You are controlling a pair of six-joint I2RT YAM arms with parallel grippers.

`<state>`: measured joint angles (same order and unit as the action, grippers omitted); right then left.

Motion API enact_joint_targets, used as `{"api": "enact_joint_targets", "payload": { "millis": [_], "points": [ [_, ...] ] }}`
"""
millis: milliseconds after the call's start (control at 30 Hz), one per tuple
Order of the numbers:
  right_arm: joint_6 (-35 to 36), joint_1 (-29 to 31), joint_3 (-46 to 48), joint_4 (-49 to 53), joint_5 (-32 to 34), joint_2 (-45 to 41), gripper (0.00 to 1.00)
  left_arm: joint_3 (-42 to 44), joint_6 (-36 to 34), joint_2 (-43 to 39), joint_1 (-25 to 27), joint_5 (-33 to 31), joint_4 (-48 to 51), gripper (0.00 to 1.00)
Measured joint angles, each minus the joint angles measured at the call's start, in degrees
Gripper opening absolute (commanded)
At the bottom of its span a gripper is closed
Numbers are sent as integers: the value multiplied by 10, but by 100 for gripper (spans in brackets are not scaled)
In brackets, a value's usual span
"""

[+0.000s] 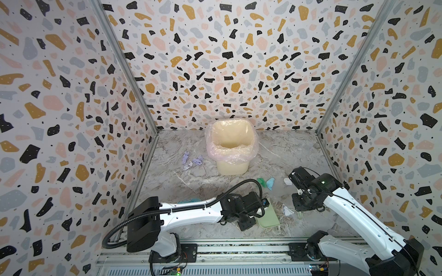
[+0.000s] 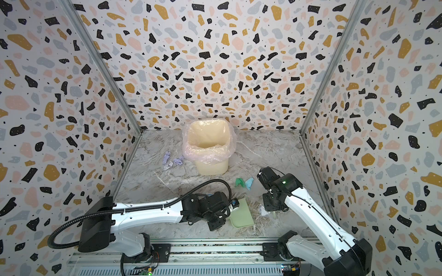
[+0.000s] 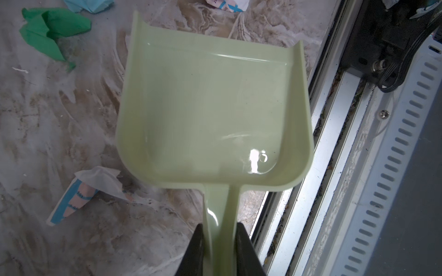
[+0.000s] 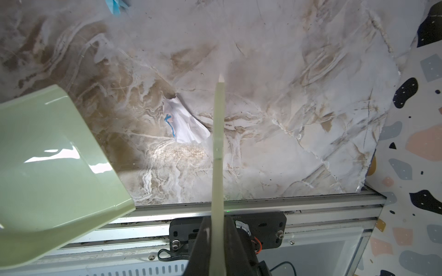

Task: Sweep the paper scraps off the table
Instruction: 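Lower the empty dustpan near the white-blue scrap while the right gripper brings the brush, then sweep the white-blue paper scrap into the dustpan with the right gripper's brush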

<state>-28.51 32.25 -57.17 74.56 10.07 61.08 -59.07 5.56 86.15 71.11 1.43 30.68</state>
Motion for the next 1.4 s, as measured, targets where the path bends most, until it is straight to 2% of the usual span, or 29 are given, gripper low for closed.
{"api": "enact_joint_targets", "payload": {
  "millis": [700, 833, 1100, 1400],
  "points": [
    [-7, 88, -34, -7, -45, 50, 0, 56, 21, 16, 7, -21, -40, 0],
    [-9, 90, -64, -7, -28, 53, 0, 57, 26, 16, 7, -26, -45, 0],
    [-6, 88, -66, -11, 16, 80, 0, 57, 27, 28, 7, -30, -50, 0],
    [21, 88, -66, -38, -6, 98, 0, 56, 26, 38, 7, -33, -51, 0]
  ]
}}
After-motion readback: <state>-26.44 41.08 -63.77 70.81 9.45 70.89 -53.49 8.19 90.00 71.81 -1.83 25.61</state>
